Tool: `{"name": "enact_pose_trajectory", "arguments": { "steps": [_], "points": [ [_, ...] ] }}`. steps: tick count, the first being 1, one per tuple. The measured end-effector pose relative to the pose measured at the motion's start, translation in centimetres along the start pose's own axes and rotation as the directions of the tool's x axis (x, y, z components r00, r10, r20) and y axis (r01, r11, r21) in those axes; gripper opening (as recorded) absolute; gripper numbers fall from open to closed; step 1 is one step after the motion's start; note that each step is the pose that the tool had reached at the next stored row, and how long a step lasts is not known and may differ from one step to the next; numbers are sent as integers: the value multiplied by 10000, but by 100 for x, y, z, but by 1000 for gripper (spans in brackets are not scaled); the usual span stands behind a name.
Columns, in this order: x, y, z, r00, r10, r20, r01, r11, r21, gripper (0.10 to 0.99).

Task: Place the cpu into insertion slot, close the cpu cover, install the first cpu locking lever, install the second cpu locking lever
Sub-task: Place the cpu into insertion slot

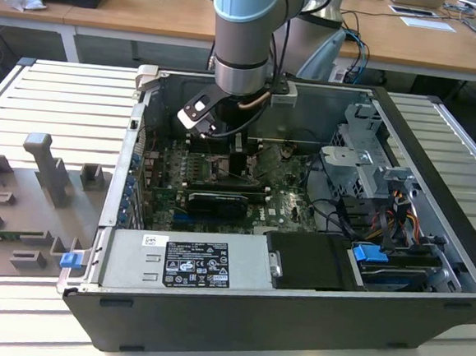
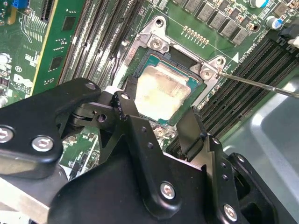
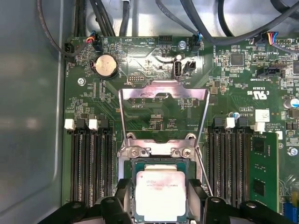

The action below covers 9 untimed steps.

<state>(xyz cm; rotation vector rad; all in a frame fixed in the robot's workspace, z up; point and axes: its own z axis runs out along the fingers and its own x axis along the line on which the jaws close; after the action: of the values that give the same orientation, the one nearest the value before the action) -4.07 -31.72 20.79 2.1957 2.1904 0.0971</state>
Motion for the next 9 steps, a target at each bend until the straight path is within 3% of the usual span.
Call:
{"name": "enact_pose_trajectory", "arguments": {
  "steps": [1,6,7,8,9],
  "points": [
    [0,1,-14,10000,0,1,0,10000,0,600],
    [1,4,-42,10000,-2,17,2,10000,0,286],
    [1,5,-53,10000,-2,17,2,10000,0,286],
    [1,5,-64,10000,-1,17,1,10000,0,161],
    [1,6,-68,10000,-1,17,1,10000,0,161]
  ]
}}
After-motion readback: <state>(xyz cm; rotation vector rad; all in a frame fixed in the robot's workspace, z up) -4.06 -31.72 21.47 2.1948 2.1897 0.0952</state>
